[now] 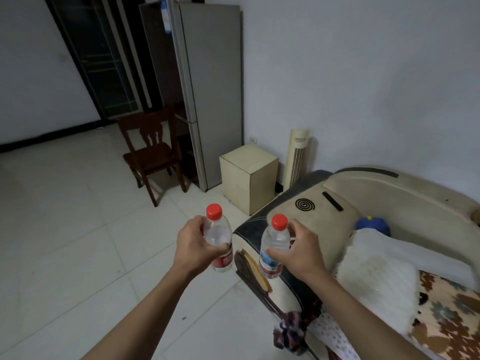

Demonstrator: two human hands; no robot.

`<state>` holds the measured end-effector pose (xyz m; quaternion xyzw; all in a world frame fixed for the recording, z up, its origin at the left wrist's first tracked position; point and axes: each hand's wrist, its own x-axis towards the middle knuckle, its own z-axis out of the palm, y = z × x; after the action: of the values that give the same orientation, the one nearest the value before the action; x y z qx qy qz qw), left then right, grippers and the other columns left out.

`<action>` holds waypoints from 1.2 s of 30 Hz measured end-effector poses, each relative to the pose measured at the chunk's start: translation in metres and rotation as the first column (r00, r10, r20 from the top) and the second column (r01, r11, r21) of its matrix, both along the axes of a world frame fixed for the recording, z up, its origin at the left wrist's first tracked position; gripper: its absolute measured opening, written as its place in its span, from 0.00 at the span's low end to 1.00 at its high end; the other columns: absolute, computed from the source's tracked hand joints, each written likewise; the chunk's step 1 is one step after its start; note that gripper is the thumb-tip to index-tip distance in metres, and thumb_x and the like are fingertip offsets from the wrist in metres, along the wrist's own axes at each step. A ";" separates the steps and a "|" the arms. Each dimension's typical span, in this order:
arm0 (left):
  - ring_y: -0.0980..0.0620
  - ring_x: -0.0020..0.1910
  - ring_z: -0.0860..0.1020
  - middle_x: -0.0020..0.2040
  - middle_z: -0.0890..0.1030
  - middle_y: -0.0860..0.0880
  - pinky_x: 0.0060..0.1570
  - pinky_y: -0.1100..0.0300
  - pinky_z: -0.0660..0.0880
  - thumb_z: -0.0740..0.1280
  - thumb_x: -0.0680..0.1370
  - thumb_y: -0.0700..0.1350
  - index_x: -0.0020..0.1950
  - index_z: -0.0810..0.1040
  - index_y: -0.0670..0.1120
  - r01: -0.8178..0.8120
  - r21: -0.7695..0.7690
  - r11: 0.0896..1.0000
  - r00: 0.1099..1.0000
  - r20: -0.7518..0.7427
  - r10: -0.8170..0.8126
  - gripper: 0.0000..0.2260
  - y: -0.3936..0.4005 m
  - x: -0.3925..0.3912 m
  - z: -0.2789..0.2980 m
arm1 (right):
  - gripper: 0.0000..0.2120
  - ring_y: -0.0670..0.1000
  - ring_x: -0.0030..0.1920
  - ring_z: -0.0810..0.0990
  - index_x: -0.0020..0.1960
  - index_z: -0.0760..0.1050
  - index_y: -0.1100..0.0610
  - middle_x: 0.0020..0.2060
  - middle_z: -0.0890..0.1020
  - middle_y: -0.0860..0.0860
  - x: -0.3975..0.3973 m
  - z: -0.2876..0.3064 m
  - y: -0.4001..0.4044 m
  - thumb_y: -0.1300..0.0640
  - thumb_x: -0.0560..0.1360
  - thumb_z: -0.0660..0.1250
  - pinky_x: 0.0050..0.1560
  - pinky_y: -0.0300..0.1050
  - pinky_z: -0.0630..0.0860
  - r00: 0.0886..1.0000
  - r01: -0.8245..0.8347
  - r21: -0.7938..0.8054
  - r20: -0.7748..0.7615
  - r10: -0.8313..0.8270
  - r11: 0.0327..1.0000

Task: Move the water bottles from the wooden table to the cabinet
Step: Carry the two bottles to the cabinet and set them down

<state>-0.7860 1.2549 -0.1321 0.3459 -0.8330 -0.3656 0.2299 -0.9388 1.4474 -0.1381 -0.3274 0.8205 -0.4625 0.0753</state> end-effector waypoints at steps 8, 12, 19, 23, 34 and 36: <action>0.52 0.46 0.78 0.48 0.79 0.51 0.48 0.52 0.81 0.81 0.62 0.48 0.52 0.75 0.49 -0.061 -0.007 0.998 0.998 -0.026 0.061 0.24 -0.121 -0.059 0.009 | 0.20 0.44 0.47 0.82 0.49 0.76 0.47 0.43 0.82 0.43 -0.074 0.008 -0.115 0.54 0.61 0.80 0.48 0.45 0.82 0.997 -0.025 -0.006 0.066 0.025 1.000; 0.53 0.46 0.78 0.48 0.79 0.52 0.48 0.53 0.81 0.81 0.62 0.48 0.52 0.75 0.50 -0.058 0.016 0.998 0.998 -0.037 0.058 0.23 -0.183 -0.084 -0.005 | 0.21 0.41 0.47 0.80 0.51 0.76 0.48 0.44 0.82 0.43 -0.095 0.008 -0.176 0.55 0.62 0.81 0.46 0.36 0.76 0.997 -0.026 0.010 0.067 0.026 1.000; 0.54 0.47 0.79 0.49 0.79 0.54 0.48 0.51 0.81 0.79 0.59 0.53 0.54 0.75 0.52 0.017 0.043 0.999 0.997 -0.082 -0.014 0.26 -0.311 -0.124 -0.023 | 0.23 0.44 0.49 0.81 0.52 0.77 0.48 0.46 0.83 0.44 -0.121 0.010 -0.296 0.55 0.61 0.81 0.52 0.47 0.81 0.997 0.030 0.034 0.069 -0.032 0.999; 0.54 0.48 0.78 0.50 0.79 0.53 0.47 0.54 0.80 0.80 0.60 0.52 0.55 0.75 0.51 0.062 0.036 0.997 0.993 -0.099 -0.058 0.26 -0.386 -0.148 -0.017 | 0.25 0.42 0.50 0.80 0.55 0.76 0.48 0.48 0.82 0.43 -0.137 0.020 -0.360 0.53 0.61 0.81 0.52 0.45 0.81 0.996 0.075 0.039 0.047 -0.077 0.996; 0.53 0.44 0.78 0.47 0.79 0.52 0.43 0.56 0.78 0.81 0.60 0.48 0.51 0.76 0.51 0.080 0.021 0.997 0.991 -0.109 -0.077 0.23 -0.526 -0.233 -0.007 | 0.22 0.44 0.46 0.83 0.50 0.76 0.47 0.44 0.83 0.43 -0.216 0.006 -0.494 0.50 0.61 0.81 0.50 0.49 0.83 0.986 0.150 0.072 0.059 -0.154 0.986; 0.53 0.44 0.78 0.47 0.79 0.52 0.43 0.55 0.79 0.81 0.60 0.47 0.51 0.76 0.50 0.082 0.003 0.997 0.992 -0.099 -0.082 0.24 -0.549 -0.259 -0.006 | 0.22 0.44 0.45 0.84 0.50 0.76 0.47 0.44 0.84 0.43 -0.239 0.000 -0.519 0.50 0.61 0.81 0.49 0.48 0.83 0.982 0.171 0.042 0.078 -0.174 0.984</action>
<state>-1.0454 0.7060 -0.1383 0.2936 -0.8327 -0.3946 0.2545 -1.1781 0.9284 -0.1378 -0.2346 0.8500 -0.4658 0.0739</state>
